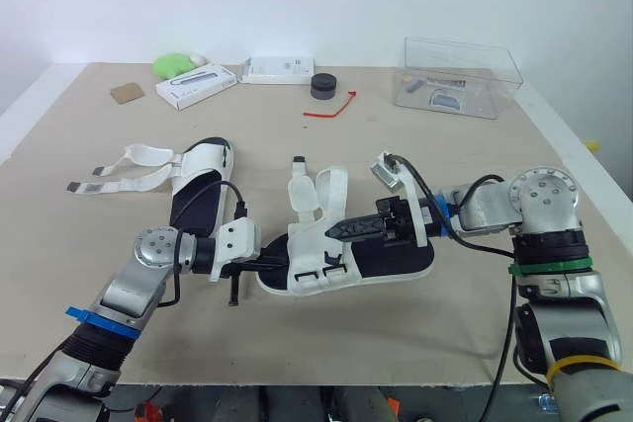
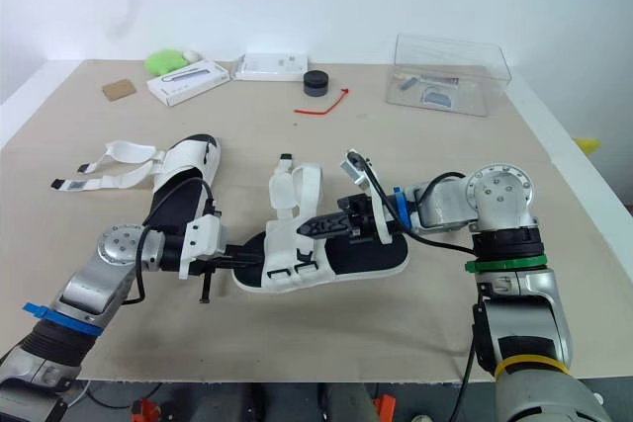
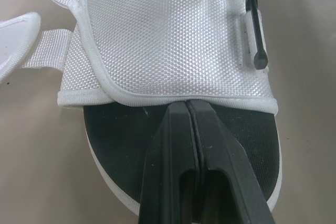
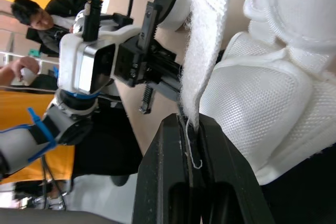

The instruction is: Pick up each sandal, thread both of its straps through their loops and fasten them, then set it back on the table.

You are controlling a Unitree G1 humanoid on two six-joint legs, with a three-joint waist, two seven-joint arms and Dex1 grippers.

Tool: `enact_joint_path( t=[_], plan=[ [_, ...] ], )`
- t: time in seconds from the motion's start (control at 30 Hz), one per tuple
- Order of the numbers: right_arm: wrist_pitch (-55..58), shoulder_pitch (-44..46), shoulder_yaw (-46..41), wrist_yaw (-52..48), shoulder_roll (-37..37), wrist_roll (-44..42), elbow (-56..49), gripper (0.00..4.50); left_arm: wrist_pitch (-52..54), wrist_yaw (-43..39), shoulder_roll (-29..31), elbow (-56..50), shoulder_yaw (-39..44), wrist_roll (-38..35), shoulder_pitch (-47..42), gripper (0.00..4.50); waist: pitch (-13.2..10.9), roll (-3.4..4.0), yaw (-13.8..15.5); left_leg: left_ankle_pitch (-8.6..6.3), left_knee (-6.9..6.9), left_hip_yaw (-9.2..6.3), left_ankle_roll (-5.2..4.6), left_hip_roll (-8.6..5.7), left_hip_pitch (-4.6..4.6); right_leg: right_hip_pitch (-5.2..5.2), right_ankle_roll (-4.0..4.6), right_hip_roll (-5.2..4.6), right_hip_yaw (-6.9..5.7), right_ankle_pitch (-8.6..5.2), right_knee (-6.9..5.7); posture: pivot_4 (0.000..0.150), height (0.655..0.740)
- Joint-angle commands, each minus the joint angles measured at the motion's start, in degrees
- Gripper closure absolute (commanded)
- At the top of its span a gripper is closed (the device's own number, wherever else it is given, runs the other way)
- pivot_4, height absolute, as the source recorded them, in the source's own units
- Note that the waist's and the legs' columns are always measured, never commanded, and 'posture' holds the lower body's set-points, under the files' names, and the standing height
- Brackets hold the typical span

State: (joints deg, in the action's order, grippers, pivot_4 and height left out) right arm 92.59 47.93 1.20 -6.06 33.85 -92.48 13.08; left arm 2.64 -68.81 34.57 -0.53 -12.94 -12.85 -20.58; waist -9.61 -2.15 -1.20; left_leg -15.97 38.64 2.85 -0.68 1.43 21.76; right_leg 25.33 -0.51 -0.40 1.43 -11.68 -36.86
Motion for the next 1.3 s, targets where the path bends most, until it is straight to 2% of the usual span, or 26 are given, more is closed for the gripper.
enact_joint_path(
  t=[0.03,0.43,1.07,1.3],
  plan=[
    [-0.13,0.61,0.65,2.49,1.10,-4.95,0.44,4.41,0.27,0.21,-0.43,0.33,-1.46,1.22,0.67,4.50,0.00,0.00,0.00,0.00,0.00,0.00,-0.01,0.00,0.01,0.00,-0.01,0.00,0.00,0.00,0.01,0.150,0.7400],
    [-7.00,0.56,7.46,11.44,4.72,-20.15,3.52,4.41,-0.15,0.12,-0.29,0.93,-1.34,1.38,0.73,4.50,0.00,0.00,0.00,-0.02,0.00,-0.04,-0.04,0.00,0.14,0.01,-0.07,-0.01,-0.04,0.04,0.16,0.150,0.7400],
    [-6.10,0.28,9.87,10.77,6.01,-20.52,6.93,4.41,-0.52,0.51,-0.11,0.59,-1.34,1.64,1.39,4.50,0.01,0.00,0.01,-0.03,0.01,-0.09,-0.05,0.01,0.29,0.01,-0.09,-0.03,-0.09,0.07,0.24,0.150,0.7400],
    [-6.25,-0.87,11.09,11.02,8.36,-20.52,4.13,4.41,-1.25,0.41,0.05,0.75,-1.94,2.02,1.45,4.50,0.01,0.01,0.01,-0.04,0.00,-0.11,-0.07,0.01,0.30,0.01,-0.10,-0.07,-0.13,0.09,0.34,0.150,0.7400]
  ],
)
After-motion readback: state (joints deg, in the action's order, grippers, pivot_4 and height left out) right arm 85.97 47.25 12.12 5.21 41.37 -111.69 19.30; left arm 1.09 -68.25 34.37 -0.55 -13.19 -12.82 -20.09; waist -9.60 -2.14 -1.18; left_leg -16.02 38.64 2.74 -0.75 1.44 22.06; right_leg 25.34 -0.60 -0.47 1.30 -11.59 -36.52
